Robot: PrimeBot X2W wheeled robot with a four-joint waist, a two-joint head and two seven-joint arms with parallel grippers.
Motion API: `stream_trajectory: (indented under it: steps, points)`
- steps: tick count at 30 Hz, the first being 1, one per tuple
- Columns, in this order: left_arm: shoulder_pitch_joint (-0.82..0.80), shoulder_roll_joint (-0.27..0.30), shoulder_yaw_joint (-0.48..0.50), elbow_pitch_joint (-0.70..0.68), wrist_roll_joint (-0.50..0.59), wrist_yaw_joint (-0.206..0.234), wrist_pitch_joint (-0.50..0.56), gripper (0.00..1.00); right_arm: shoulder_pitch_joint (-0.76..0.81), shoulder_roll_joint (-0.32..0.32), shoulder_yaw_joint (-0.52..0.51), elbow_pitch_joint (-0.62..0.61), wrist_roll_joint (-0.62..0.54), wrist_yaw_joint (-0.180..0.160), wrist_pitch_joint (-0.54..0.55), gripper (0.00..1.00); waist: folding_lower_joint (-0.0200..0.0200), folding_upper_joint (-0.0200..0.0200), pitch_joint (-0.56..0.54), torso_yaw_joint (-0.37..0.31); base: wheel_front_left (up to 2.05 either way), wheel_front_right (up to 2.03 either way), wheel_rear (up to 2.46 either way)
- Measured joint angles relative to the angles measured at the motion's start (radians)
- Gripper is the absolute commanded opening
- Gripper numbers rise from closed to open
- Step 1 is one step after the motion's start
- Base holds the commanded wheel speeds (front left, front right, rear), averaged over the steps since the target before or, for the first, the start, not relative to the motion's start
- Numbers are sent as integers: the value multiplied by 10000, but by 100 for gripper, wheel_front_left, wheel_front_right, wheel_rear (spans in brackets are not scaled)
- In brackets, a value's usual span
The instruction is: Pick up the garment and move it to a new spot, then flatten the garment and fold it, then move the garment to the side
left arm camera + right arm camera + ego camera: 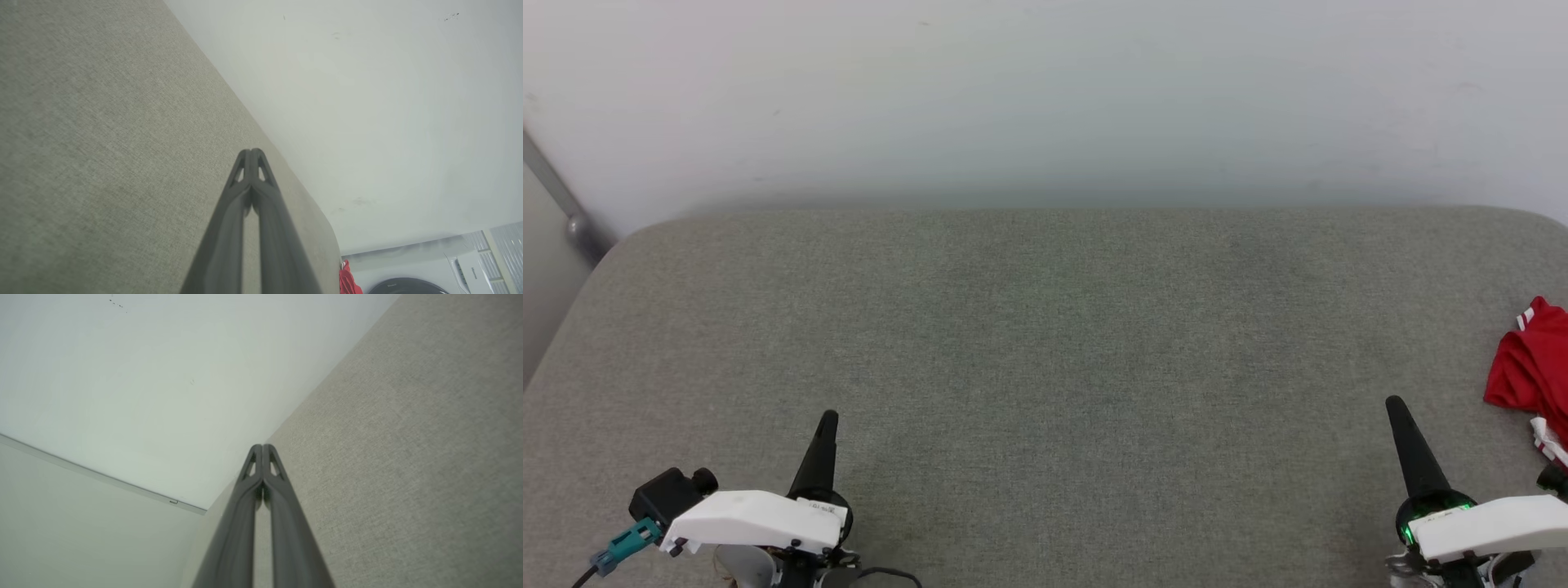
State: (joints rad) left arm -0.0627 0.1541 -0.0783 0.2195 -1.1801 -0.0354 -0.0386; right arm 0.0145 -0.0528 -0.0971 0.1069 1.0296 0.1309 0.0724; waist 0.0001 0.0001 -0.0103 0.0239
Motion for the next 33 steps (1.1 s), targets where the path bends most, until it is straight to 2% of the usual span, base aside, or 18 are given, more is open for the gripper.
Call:
stream_trajectory:
  steps: [33]
  points:
    - [-234,-548,1043,138,-2416,-525,803,0,-667,-2,-59,765,3231,-2,207,0,-1,-1,65,-116,0,0,0]
